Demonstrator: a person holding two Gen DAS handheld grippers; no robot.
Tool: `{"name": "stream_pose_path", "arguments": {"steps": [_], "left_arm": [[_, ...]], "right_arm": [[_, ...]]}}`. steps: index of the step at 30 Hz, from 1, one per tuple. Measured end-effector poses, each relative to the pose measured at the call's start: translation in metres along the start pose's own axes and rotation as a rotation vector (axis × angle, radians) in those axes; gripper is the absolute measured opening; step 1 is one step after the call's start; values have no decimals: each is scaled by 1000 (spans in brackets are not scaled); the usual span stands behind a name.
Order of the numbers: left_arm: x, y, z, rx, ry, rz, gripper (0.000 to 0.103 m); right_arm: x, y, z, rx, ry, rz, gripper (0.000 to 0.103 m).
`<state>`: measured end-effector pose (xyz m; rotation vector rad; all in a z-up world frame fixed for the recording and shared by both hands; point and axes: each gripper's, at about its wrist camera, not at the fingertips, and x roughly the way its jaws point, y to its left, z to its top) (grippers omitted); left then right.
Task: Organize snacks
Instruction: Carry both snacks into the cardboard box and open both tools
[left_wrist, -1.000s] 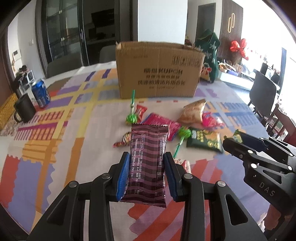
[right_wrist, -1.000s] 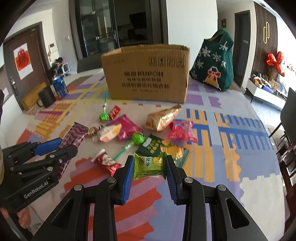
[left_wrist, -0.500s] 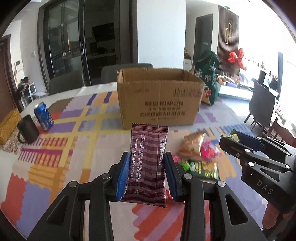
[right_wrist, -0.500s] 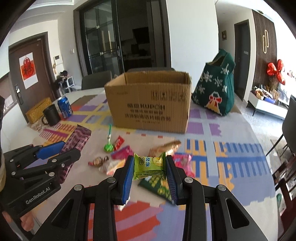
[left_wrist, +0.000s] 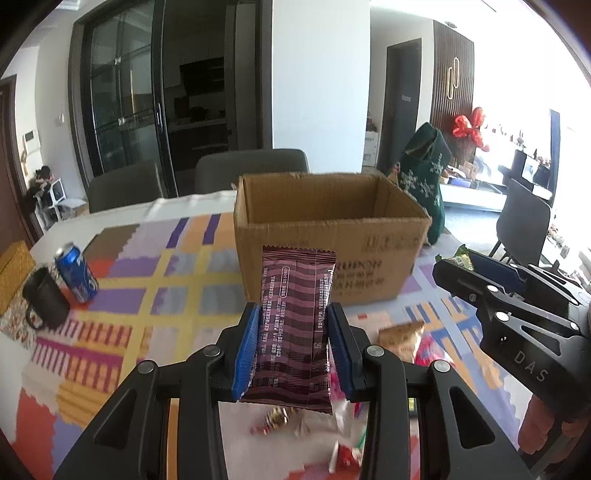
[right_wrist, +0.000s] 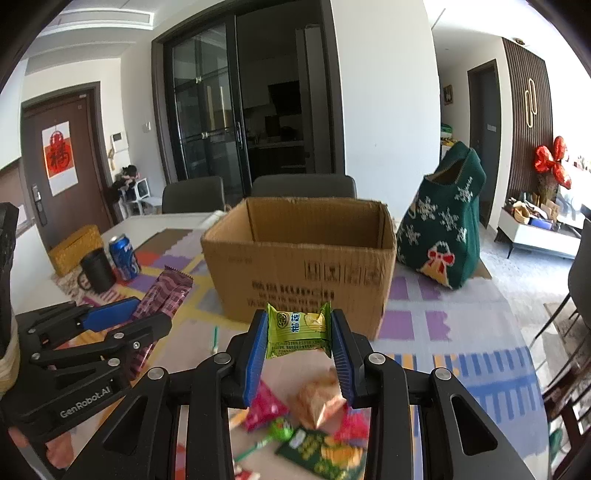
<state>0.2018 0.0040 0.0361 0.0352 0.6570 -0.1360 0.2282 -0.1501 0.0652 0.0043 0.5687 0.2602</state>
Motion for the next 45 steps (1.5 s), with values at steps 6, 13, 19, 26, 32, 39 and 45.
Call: {"name": "stream_pose_path", "arguments": {"steps": [6, 13, 19, 26, 32, 39, 45], "left_arm": [[18, 2, 28, 22, -13, -10, 37], [40, 7, 68, 28, -2, -46, 37], [56, 5, 99, 48, 3, -43, 37], [88, 9, 126, 45, 47, -39, 37], [119, 13, 137, 33, 122, -29, 41], [115, 19, 134, 19, 118, 1, 64], [85, 17, 120, 35, 99, 0, 76]], "right_arm": [[20, -6, 24, 10, -19, -3, 35], [42, -17, 57, 15, -23, -12, 35], [65, -26, 85, 18, 9, -10, 35], [86, -30, 110, -1, 41, -6, 35], [106, -32, 118, -10, 81, -9, 35], [116, -38, 118, 7, 108, -45, 53], [96, -40, 107, 25, 100, -49, 59]]}}
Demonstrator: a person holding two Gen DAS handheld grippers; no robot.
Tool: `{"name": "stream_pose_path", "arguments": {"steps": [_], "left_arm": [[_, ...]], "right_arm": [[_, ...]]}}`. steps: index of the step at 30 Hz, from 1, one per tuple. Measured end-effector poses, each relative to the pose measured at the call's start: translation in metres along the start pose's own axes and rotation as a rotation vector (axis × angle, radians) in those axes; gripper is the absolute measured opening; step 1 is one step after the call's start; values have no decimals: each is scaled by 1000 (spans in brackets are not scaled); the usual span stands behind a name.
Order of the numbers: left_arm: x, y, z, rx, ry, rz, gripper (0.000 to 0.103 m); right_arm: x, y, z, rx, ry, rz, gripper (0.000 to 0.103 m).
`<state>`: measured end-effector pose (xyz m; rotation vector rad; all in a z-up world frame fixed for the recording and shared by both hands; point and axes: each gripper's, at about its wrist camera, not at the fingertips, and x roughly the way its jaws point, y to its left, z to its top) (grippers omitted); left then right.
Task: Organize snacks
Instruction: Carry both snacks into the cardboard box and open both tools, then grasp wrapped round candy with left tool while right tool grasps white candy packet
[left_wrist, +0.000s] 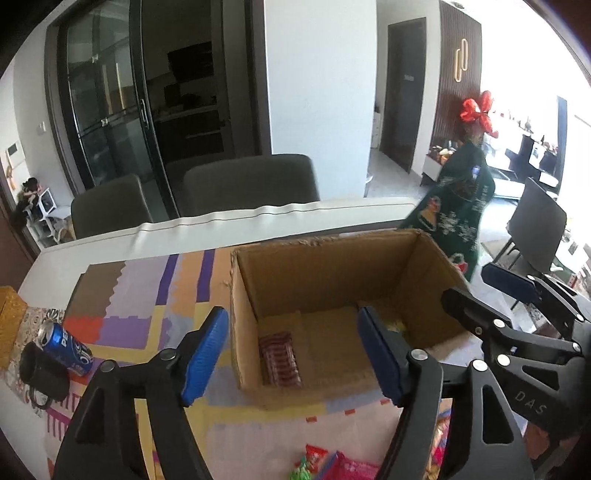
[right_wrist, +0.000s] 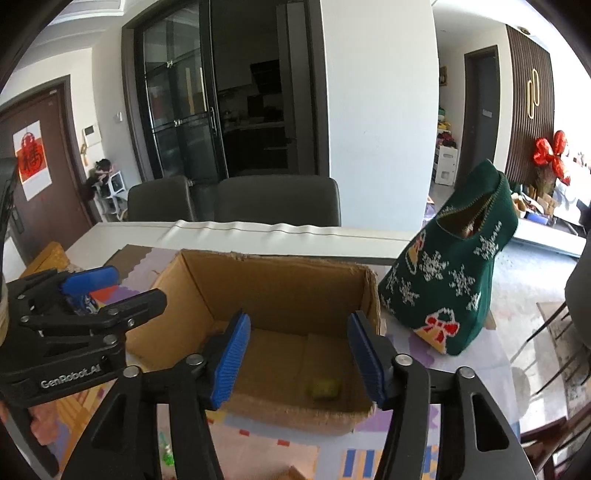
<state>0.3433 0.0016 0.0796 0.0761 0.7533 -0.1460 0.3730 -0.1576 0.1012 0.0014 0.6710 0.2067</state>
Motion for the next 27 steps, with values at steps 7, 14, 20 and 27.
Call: {"name": "stream_pose_path", "arguments": {"steps": [7, 14, 20, 27], "left_arm": [[-42, -7, -27, 8, -46, 1, 82], [-78, -10, -59, 25, -80, 5, 85], [-101, -11, -89, 31, -90, 19, 87], [-116, -11, -121, 52, -87, 37, 88]], "right_arm": [[-35, 9, -19, -24, -32, 29, 63], [-69, 21, -41, -53, -65, 43, 63], [-90, 32, -63, -77, -69, 58, 63], [-105, 44, -92, -94, -56, 71, 63]]}}
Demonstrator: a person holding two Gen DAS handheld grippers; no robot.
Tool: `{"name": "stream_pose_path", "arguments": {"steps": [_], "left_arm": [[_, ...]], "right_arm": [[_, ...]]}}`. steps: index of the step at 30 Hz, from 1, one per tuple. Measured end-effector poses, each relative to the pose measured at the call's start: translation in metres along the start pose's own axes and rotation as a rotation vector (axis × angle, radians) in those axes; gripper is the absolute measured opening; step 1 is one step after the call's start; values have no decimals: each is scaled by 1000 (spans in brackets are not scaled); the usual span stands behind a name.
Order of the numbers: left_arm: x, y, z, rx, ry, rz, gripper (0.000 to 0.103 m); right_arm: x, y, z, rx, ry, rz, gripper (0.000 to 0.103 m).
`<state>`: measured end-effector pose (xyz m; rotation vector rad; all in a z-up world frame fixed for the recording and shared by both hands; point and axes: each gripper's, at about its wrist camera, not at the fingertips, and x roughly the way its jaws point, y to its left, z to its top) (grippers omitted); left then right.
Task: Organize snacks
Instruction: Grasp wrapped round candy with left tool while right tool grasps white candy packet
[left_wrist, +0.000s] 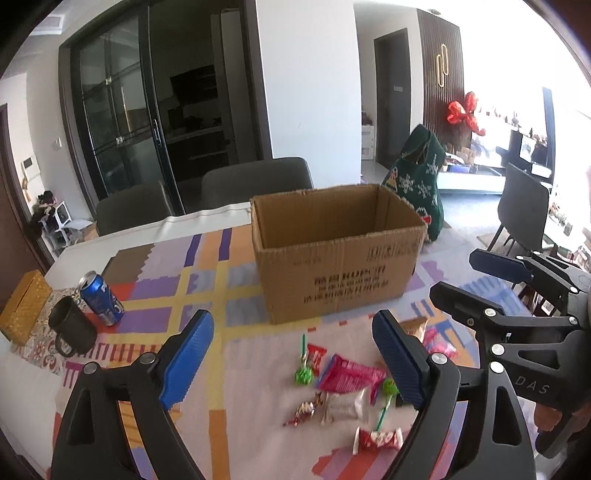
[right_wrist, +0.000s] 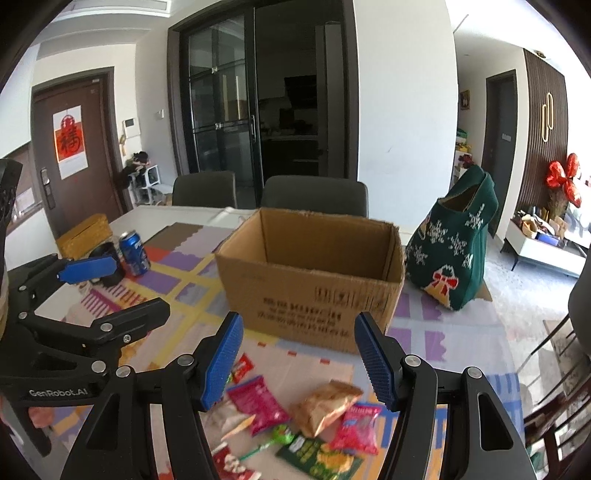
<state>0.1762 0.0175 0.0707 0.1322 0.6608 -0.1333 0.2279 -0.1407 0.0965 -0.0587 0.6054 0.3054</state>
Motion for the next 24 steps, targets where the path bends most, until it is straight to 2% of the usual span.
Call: {"name": "stream_pose_path", "arguments": {"steps": [12, 24], "left_arm": [[5, 10, -49, 26, 58, -2, 88], [37, 24, -92, 69, 143, -43, 87]], "right_arm": [[10, 22, -50, 36, 120, 57, 63], [40, 46, -81, -2, 224, 86, 63]]}}
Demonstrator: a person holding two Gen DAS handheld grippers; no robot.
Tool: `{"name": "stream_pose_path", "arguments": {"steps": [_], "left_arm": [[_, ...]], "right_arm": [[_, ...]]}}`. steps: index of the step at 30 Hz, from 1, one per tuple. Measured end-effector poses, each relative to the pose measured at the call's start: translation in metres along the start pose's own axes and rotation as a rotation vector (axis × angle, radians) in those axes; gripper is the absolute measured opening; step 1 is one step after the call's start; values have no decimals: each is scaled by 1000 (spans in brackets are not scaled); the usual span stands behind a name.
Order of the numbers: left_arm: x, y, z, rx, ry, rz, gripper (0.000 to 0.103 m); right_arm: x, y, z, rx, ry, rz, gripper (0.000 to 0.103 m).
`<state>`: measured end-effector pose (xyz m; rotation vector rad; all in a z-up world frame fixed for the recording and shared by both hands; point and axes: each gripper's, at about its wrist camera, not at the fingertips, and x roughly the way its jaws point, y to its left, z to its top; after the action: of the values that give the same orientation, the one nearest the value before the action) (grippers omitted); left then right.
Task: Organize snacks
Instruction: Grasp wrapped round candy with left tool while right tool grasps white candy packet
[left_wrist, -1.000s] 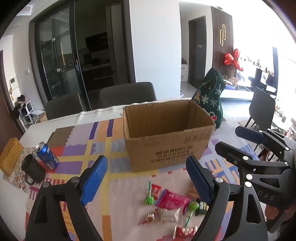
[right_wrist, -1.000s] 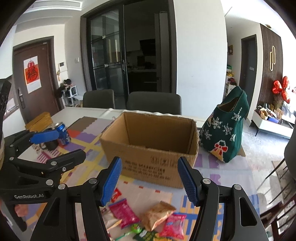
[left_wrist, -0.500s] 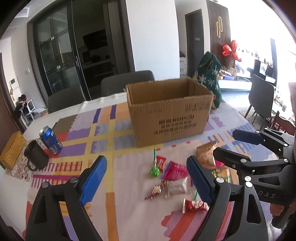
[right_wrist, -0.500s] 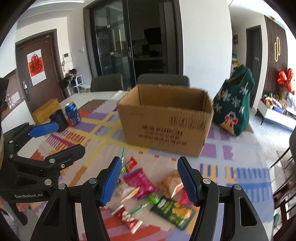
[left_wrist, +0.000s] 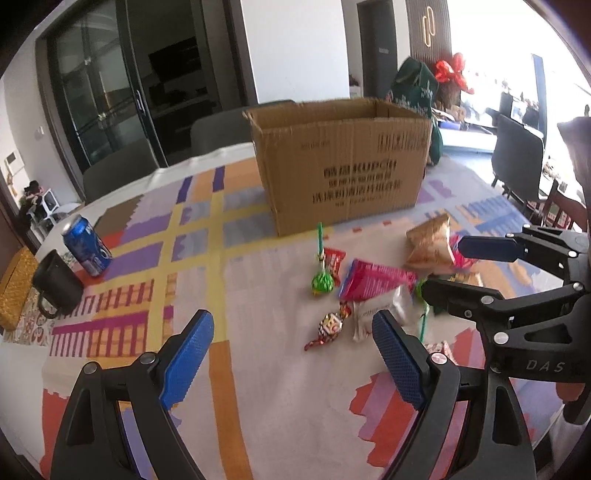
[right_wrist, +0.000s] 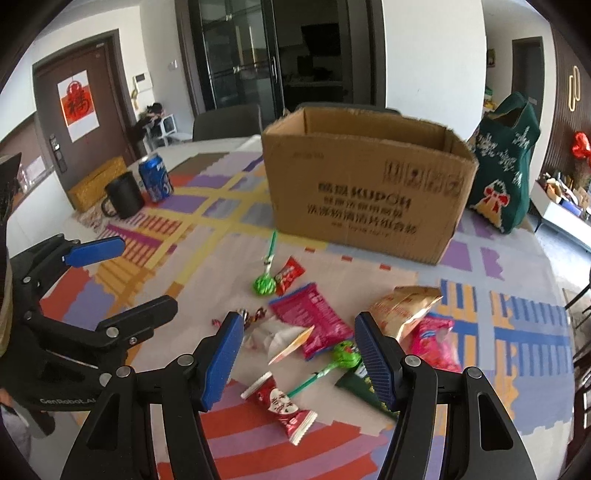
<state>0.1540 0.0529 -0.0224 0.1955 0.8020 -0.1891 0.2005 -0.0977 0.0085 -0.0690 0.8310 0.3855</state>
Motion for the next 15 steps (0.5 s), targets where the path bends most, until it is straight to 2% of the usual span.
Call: {"name": "stream_pose_path", "arguments": {"steps": [10, 15], "left_arm": [[39, 1, -18, 35, 41, -64, 83], [57, 1, -20, 25, 66, -102, 75]], "right_arm": [[33, 1, -10, 21, 89, 6, 62], [42, 2, -12, 23, 106, 11, 62]]}}
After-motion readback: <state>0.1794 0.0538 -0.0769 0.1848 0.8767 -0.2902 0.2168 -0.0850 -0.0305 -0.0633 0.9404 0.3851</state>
